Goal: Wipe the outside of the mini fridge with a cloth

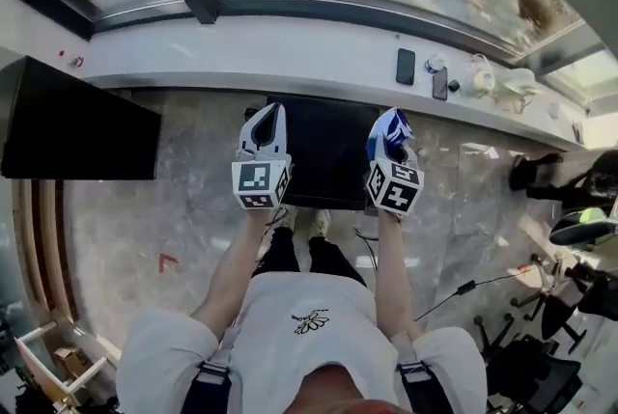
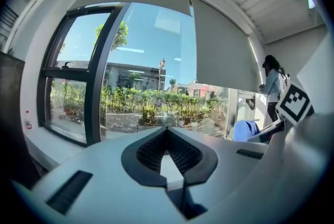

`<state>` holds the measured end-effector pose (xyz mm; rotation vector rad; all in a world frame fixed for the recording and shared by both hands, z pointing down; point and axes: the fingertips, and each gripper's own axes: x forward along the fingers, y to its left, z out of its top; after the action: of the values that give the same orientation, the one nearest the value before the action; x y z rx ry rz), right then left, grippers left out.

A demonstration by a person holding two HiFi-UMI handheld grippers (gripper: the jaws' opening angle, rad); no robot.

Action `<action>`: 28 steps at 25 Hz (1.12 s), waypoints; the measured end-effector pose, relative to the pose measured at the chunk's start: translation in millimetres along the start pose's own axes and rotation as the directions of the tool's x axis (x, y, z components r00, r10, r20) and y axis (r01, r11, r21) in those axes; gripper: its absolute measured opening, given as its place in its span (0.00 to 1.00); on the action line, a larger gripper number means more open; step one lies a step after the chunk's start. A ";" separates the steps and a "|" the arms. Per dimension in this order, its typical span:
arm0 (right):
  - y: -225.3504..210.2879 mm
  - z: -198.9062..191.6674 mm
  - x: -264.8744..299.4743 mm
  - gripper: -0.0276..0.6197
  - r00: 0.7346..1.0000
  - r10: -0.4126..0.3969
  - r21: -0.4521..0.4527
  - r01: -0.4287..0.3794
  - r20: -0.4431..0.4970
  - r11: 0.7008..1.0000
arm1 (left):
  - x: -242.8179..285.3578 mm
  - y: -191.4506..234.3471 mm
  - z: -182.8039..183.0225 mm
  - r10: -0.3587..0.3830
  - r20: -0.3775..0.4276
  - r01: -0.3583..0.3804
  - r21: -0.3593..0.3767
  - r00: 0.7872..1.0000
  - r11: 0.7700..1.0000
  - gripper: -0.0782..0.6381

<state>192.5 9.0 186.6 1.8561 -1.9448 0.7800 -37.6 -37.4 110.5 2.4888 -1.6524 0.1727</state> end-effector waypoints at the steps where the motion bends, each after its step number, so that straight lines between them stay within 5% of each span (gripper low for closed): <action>1: 14.3 23.7 -6.7 0.17 0.999 0.019 0.006 -0.019 0.047 1.000 | -1.6 2.0 16.3 -0.010 0.014 0.010 0.015 1.000 1.000 0.12; 7: 88.6 124.1 -64.9 0.17 0.950 0.143 -0.060 -0.131 0.277 0.990 | -28.4 -4.7 104.5 -0.070 0.125 0.064 0.057 0.990 0.996 0.12; 12: 131.1 171.5 -103.2 0.17 0.900 0.196 -0.192 -0.129 0.390 0.973 | -30.8 -6.7 141.2 -0.091 0.163 0.076 0.096 0.982 0.992 0.12; 18: 153.4 187.9 -123.2 0.17 0.868 0.226 -0.232 -0.133 0.441 0.964 | -39.7 -10.1 160.7 -0.120 0.215 0.104 0.086 0.969 0.991 0.12; 28: 173.7 187.5 -117.7 0.17 0.873 0.242 -0.295 -0.120 0.422 0.948 | -29.8 -13.7 168.8 -0.146 0.227 0.129 0.086 0.963 0.988 0.12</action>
<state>54.8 -9.7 -58.1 1.8236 -2.3981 0.1133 -34.3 -36.9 -61.4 2.7569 -1.5688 -0.0830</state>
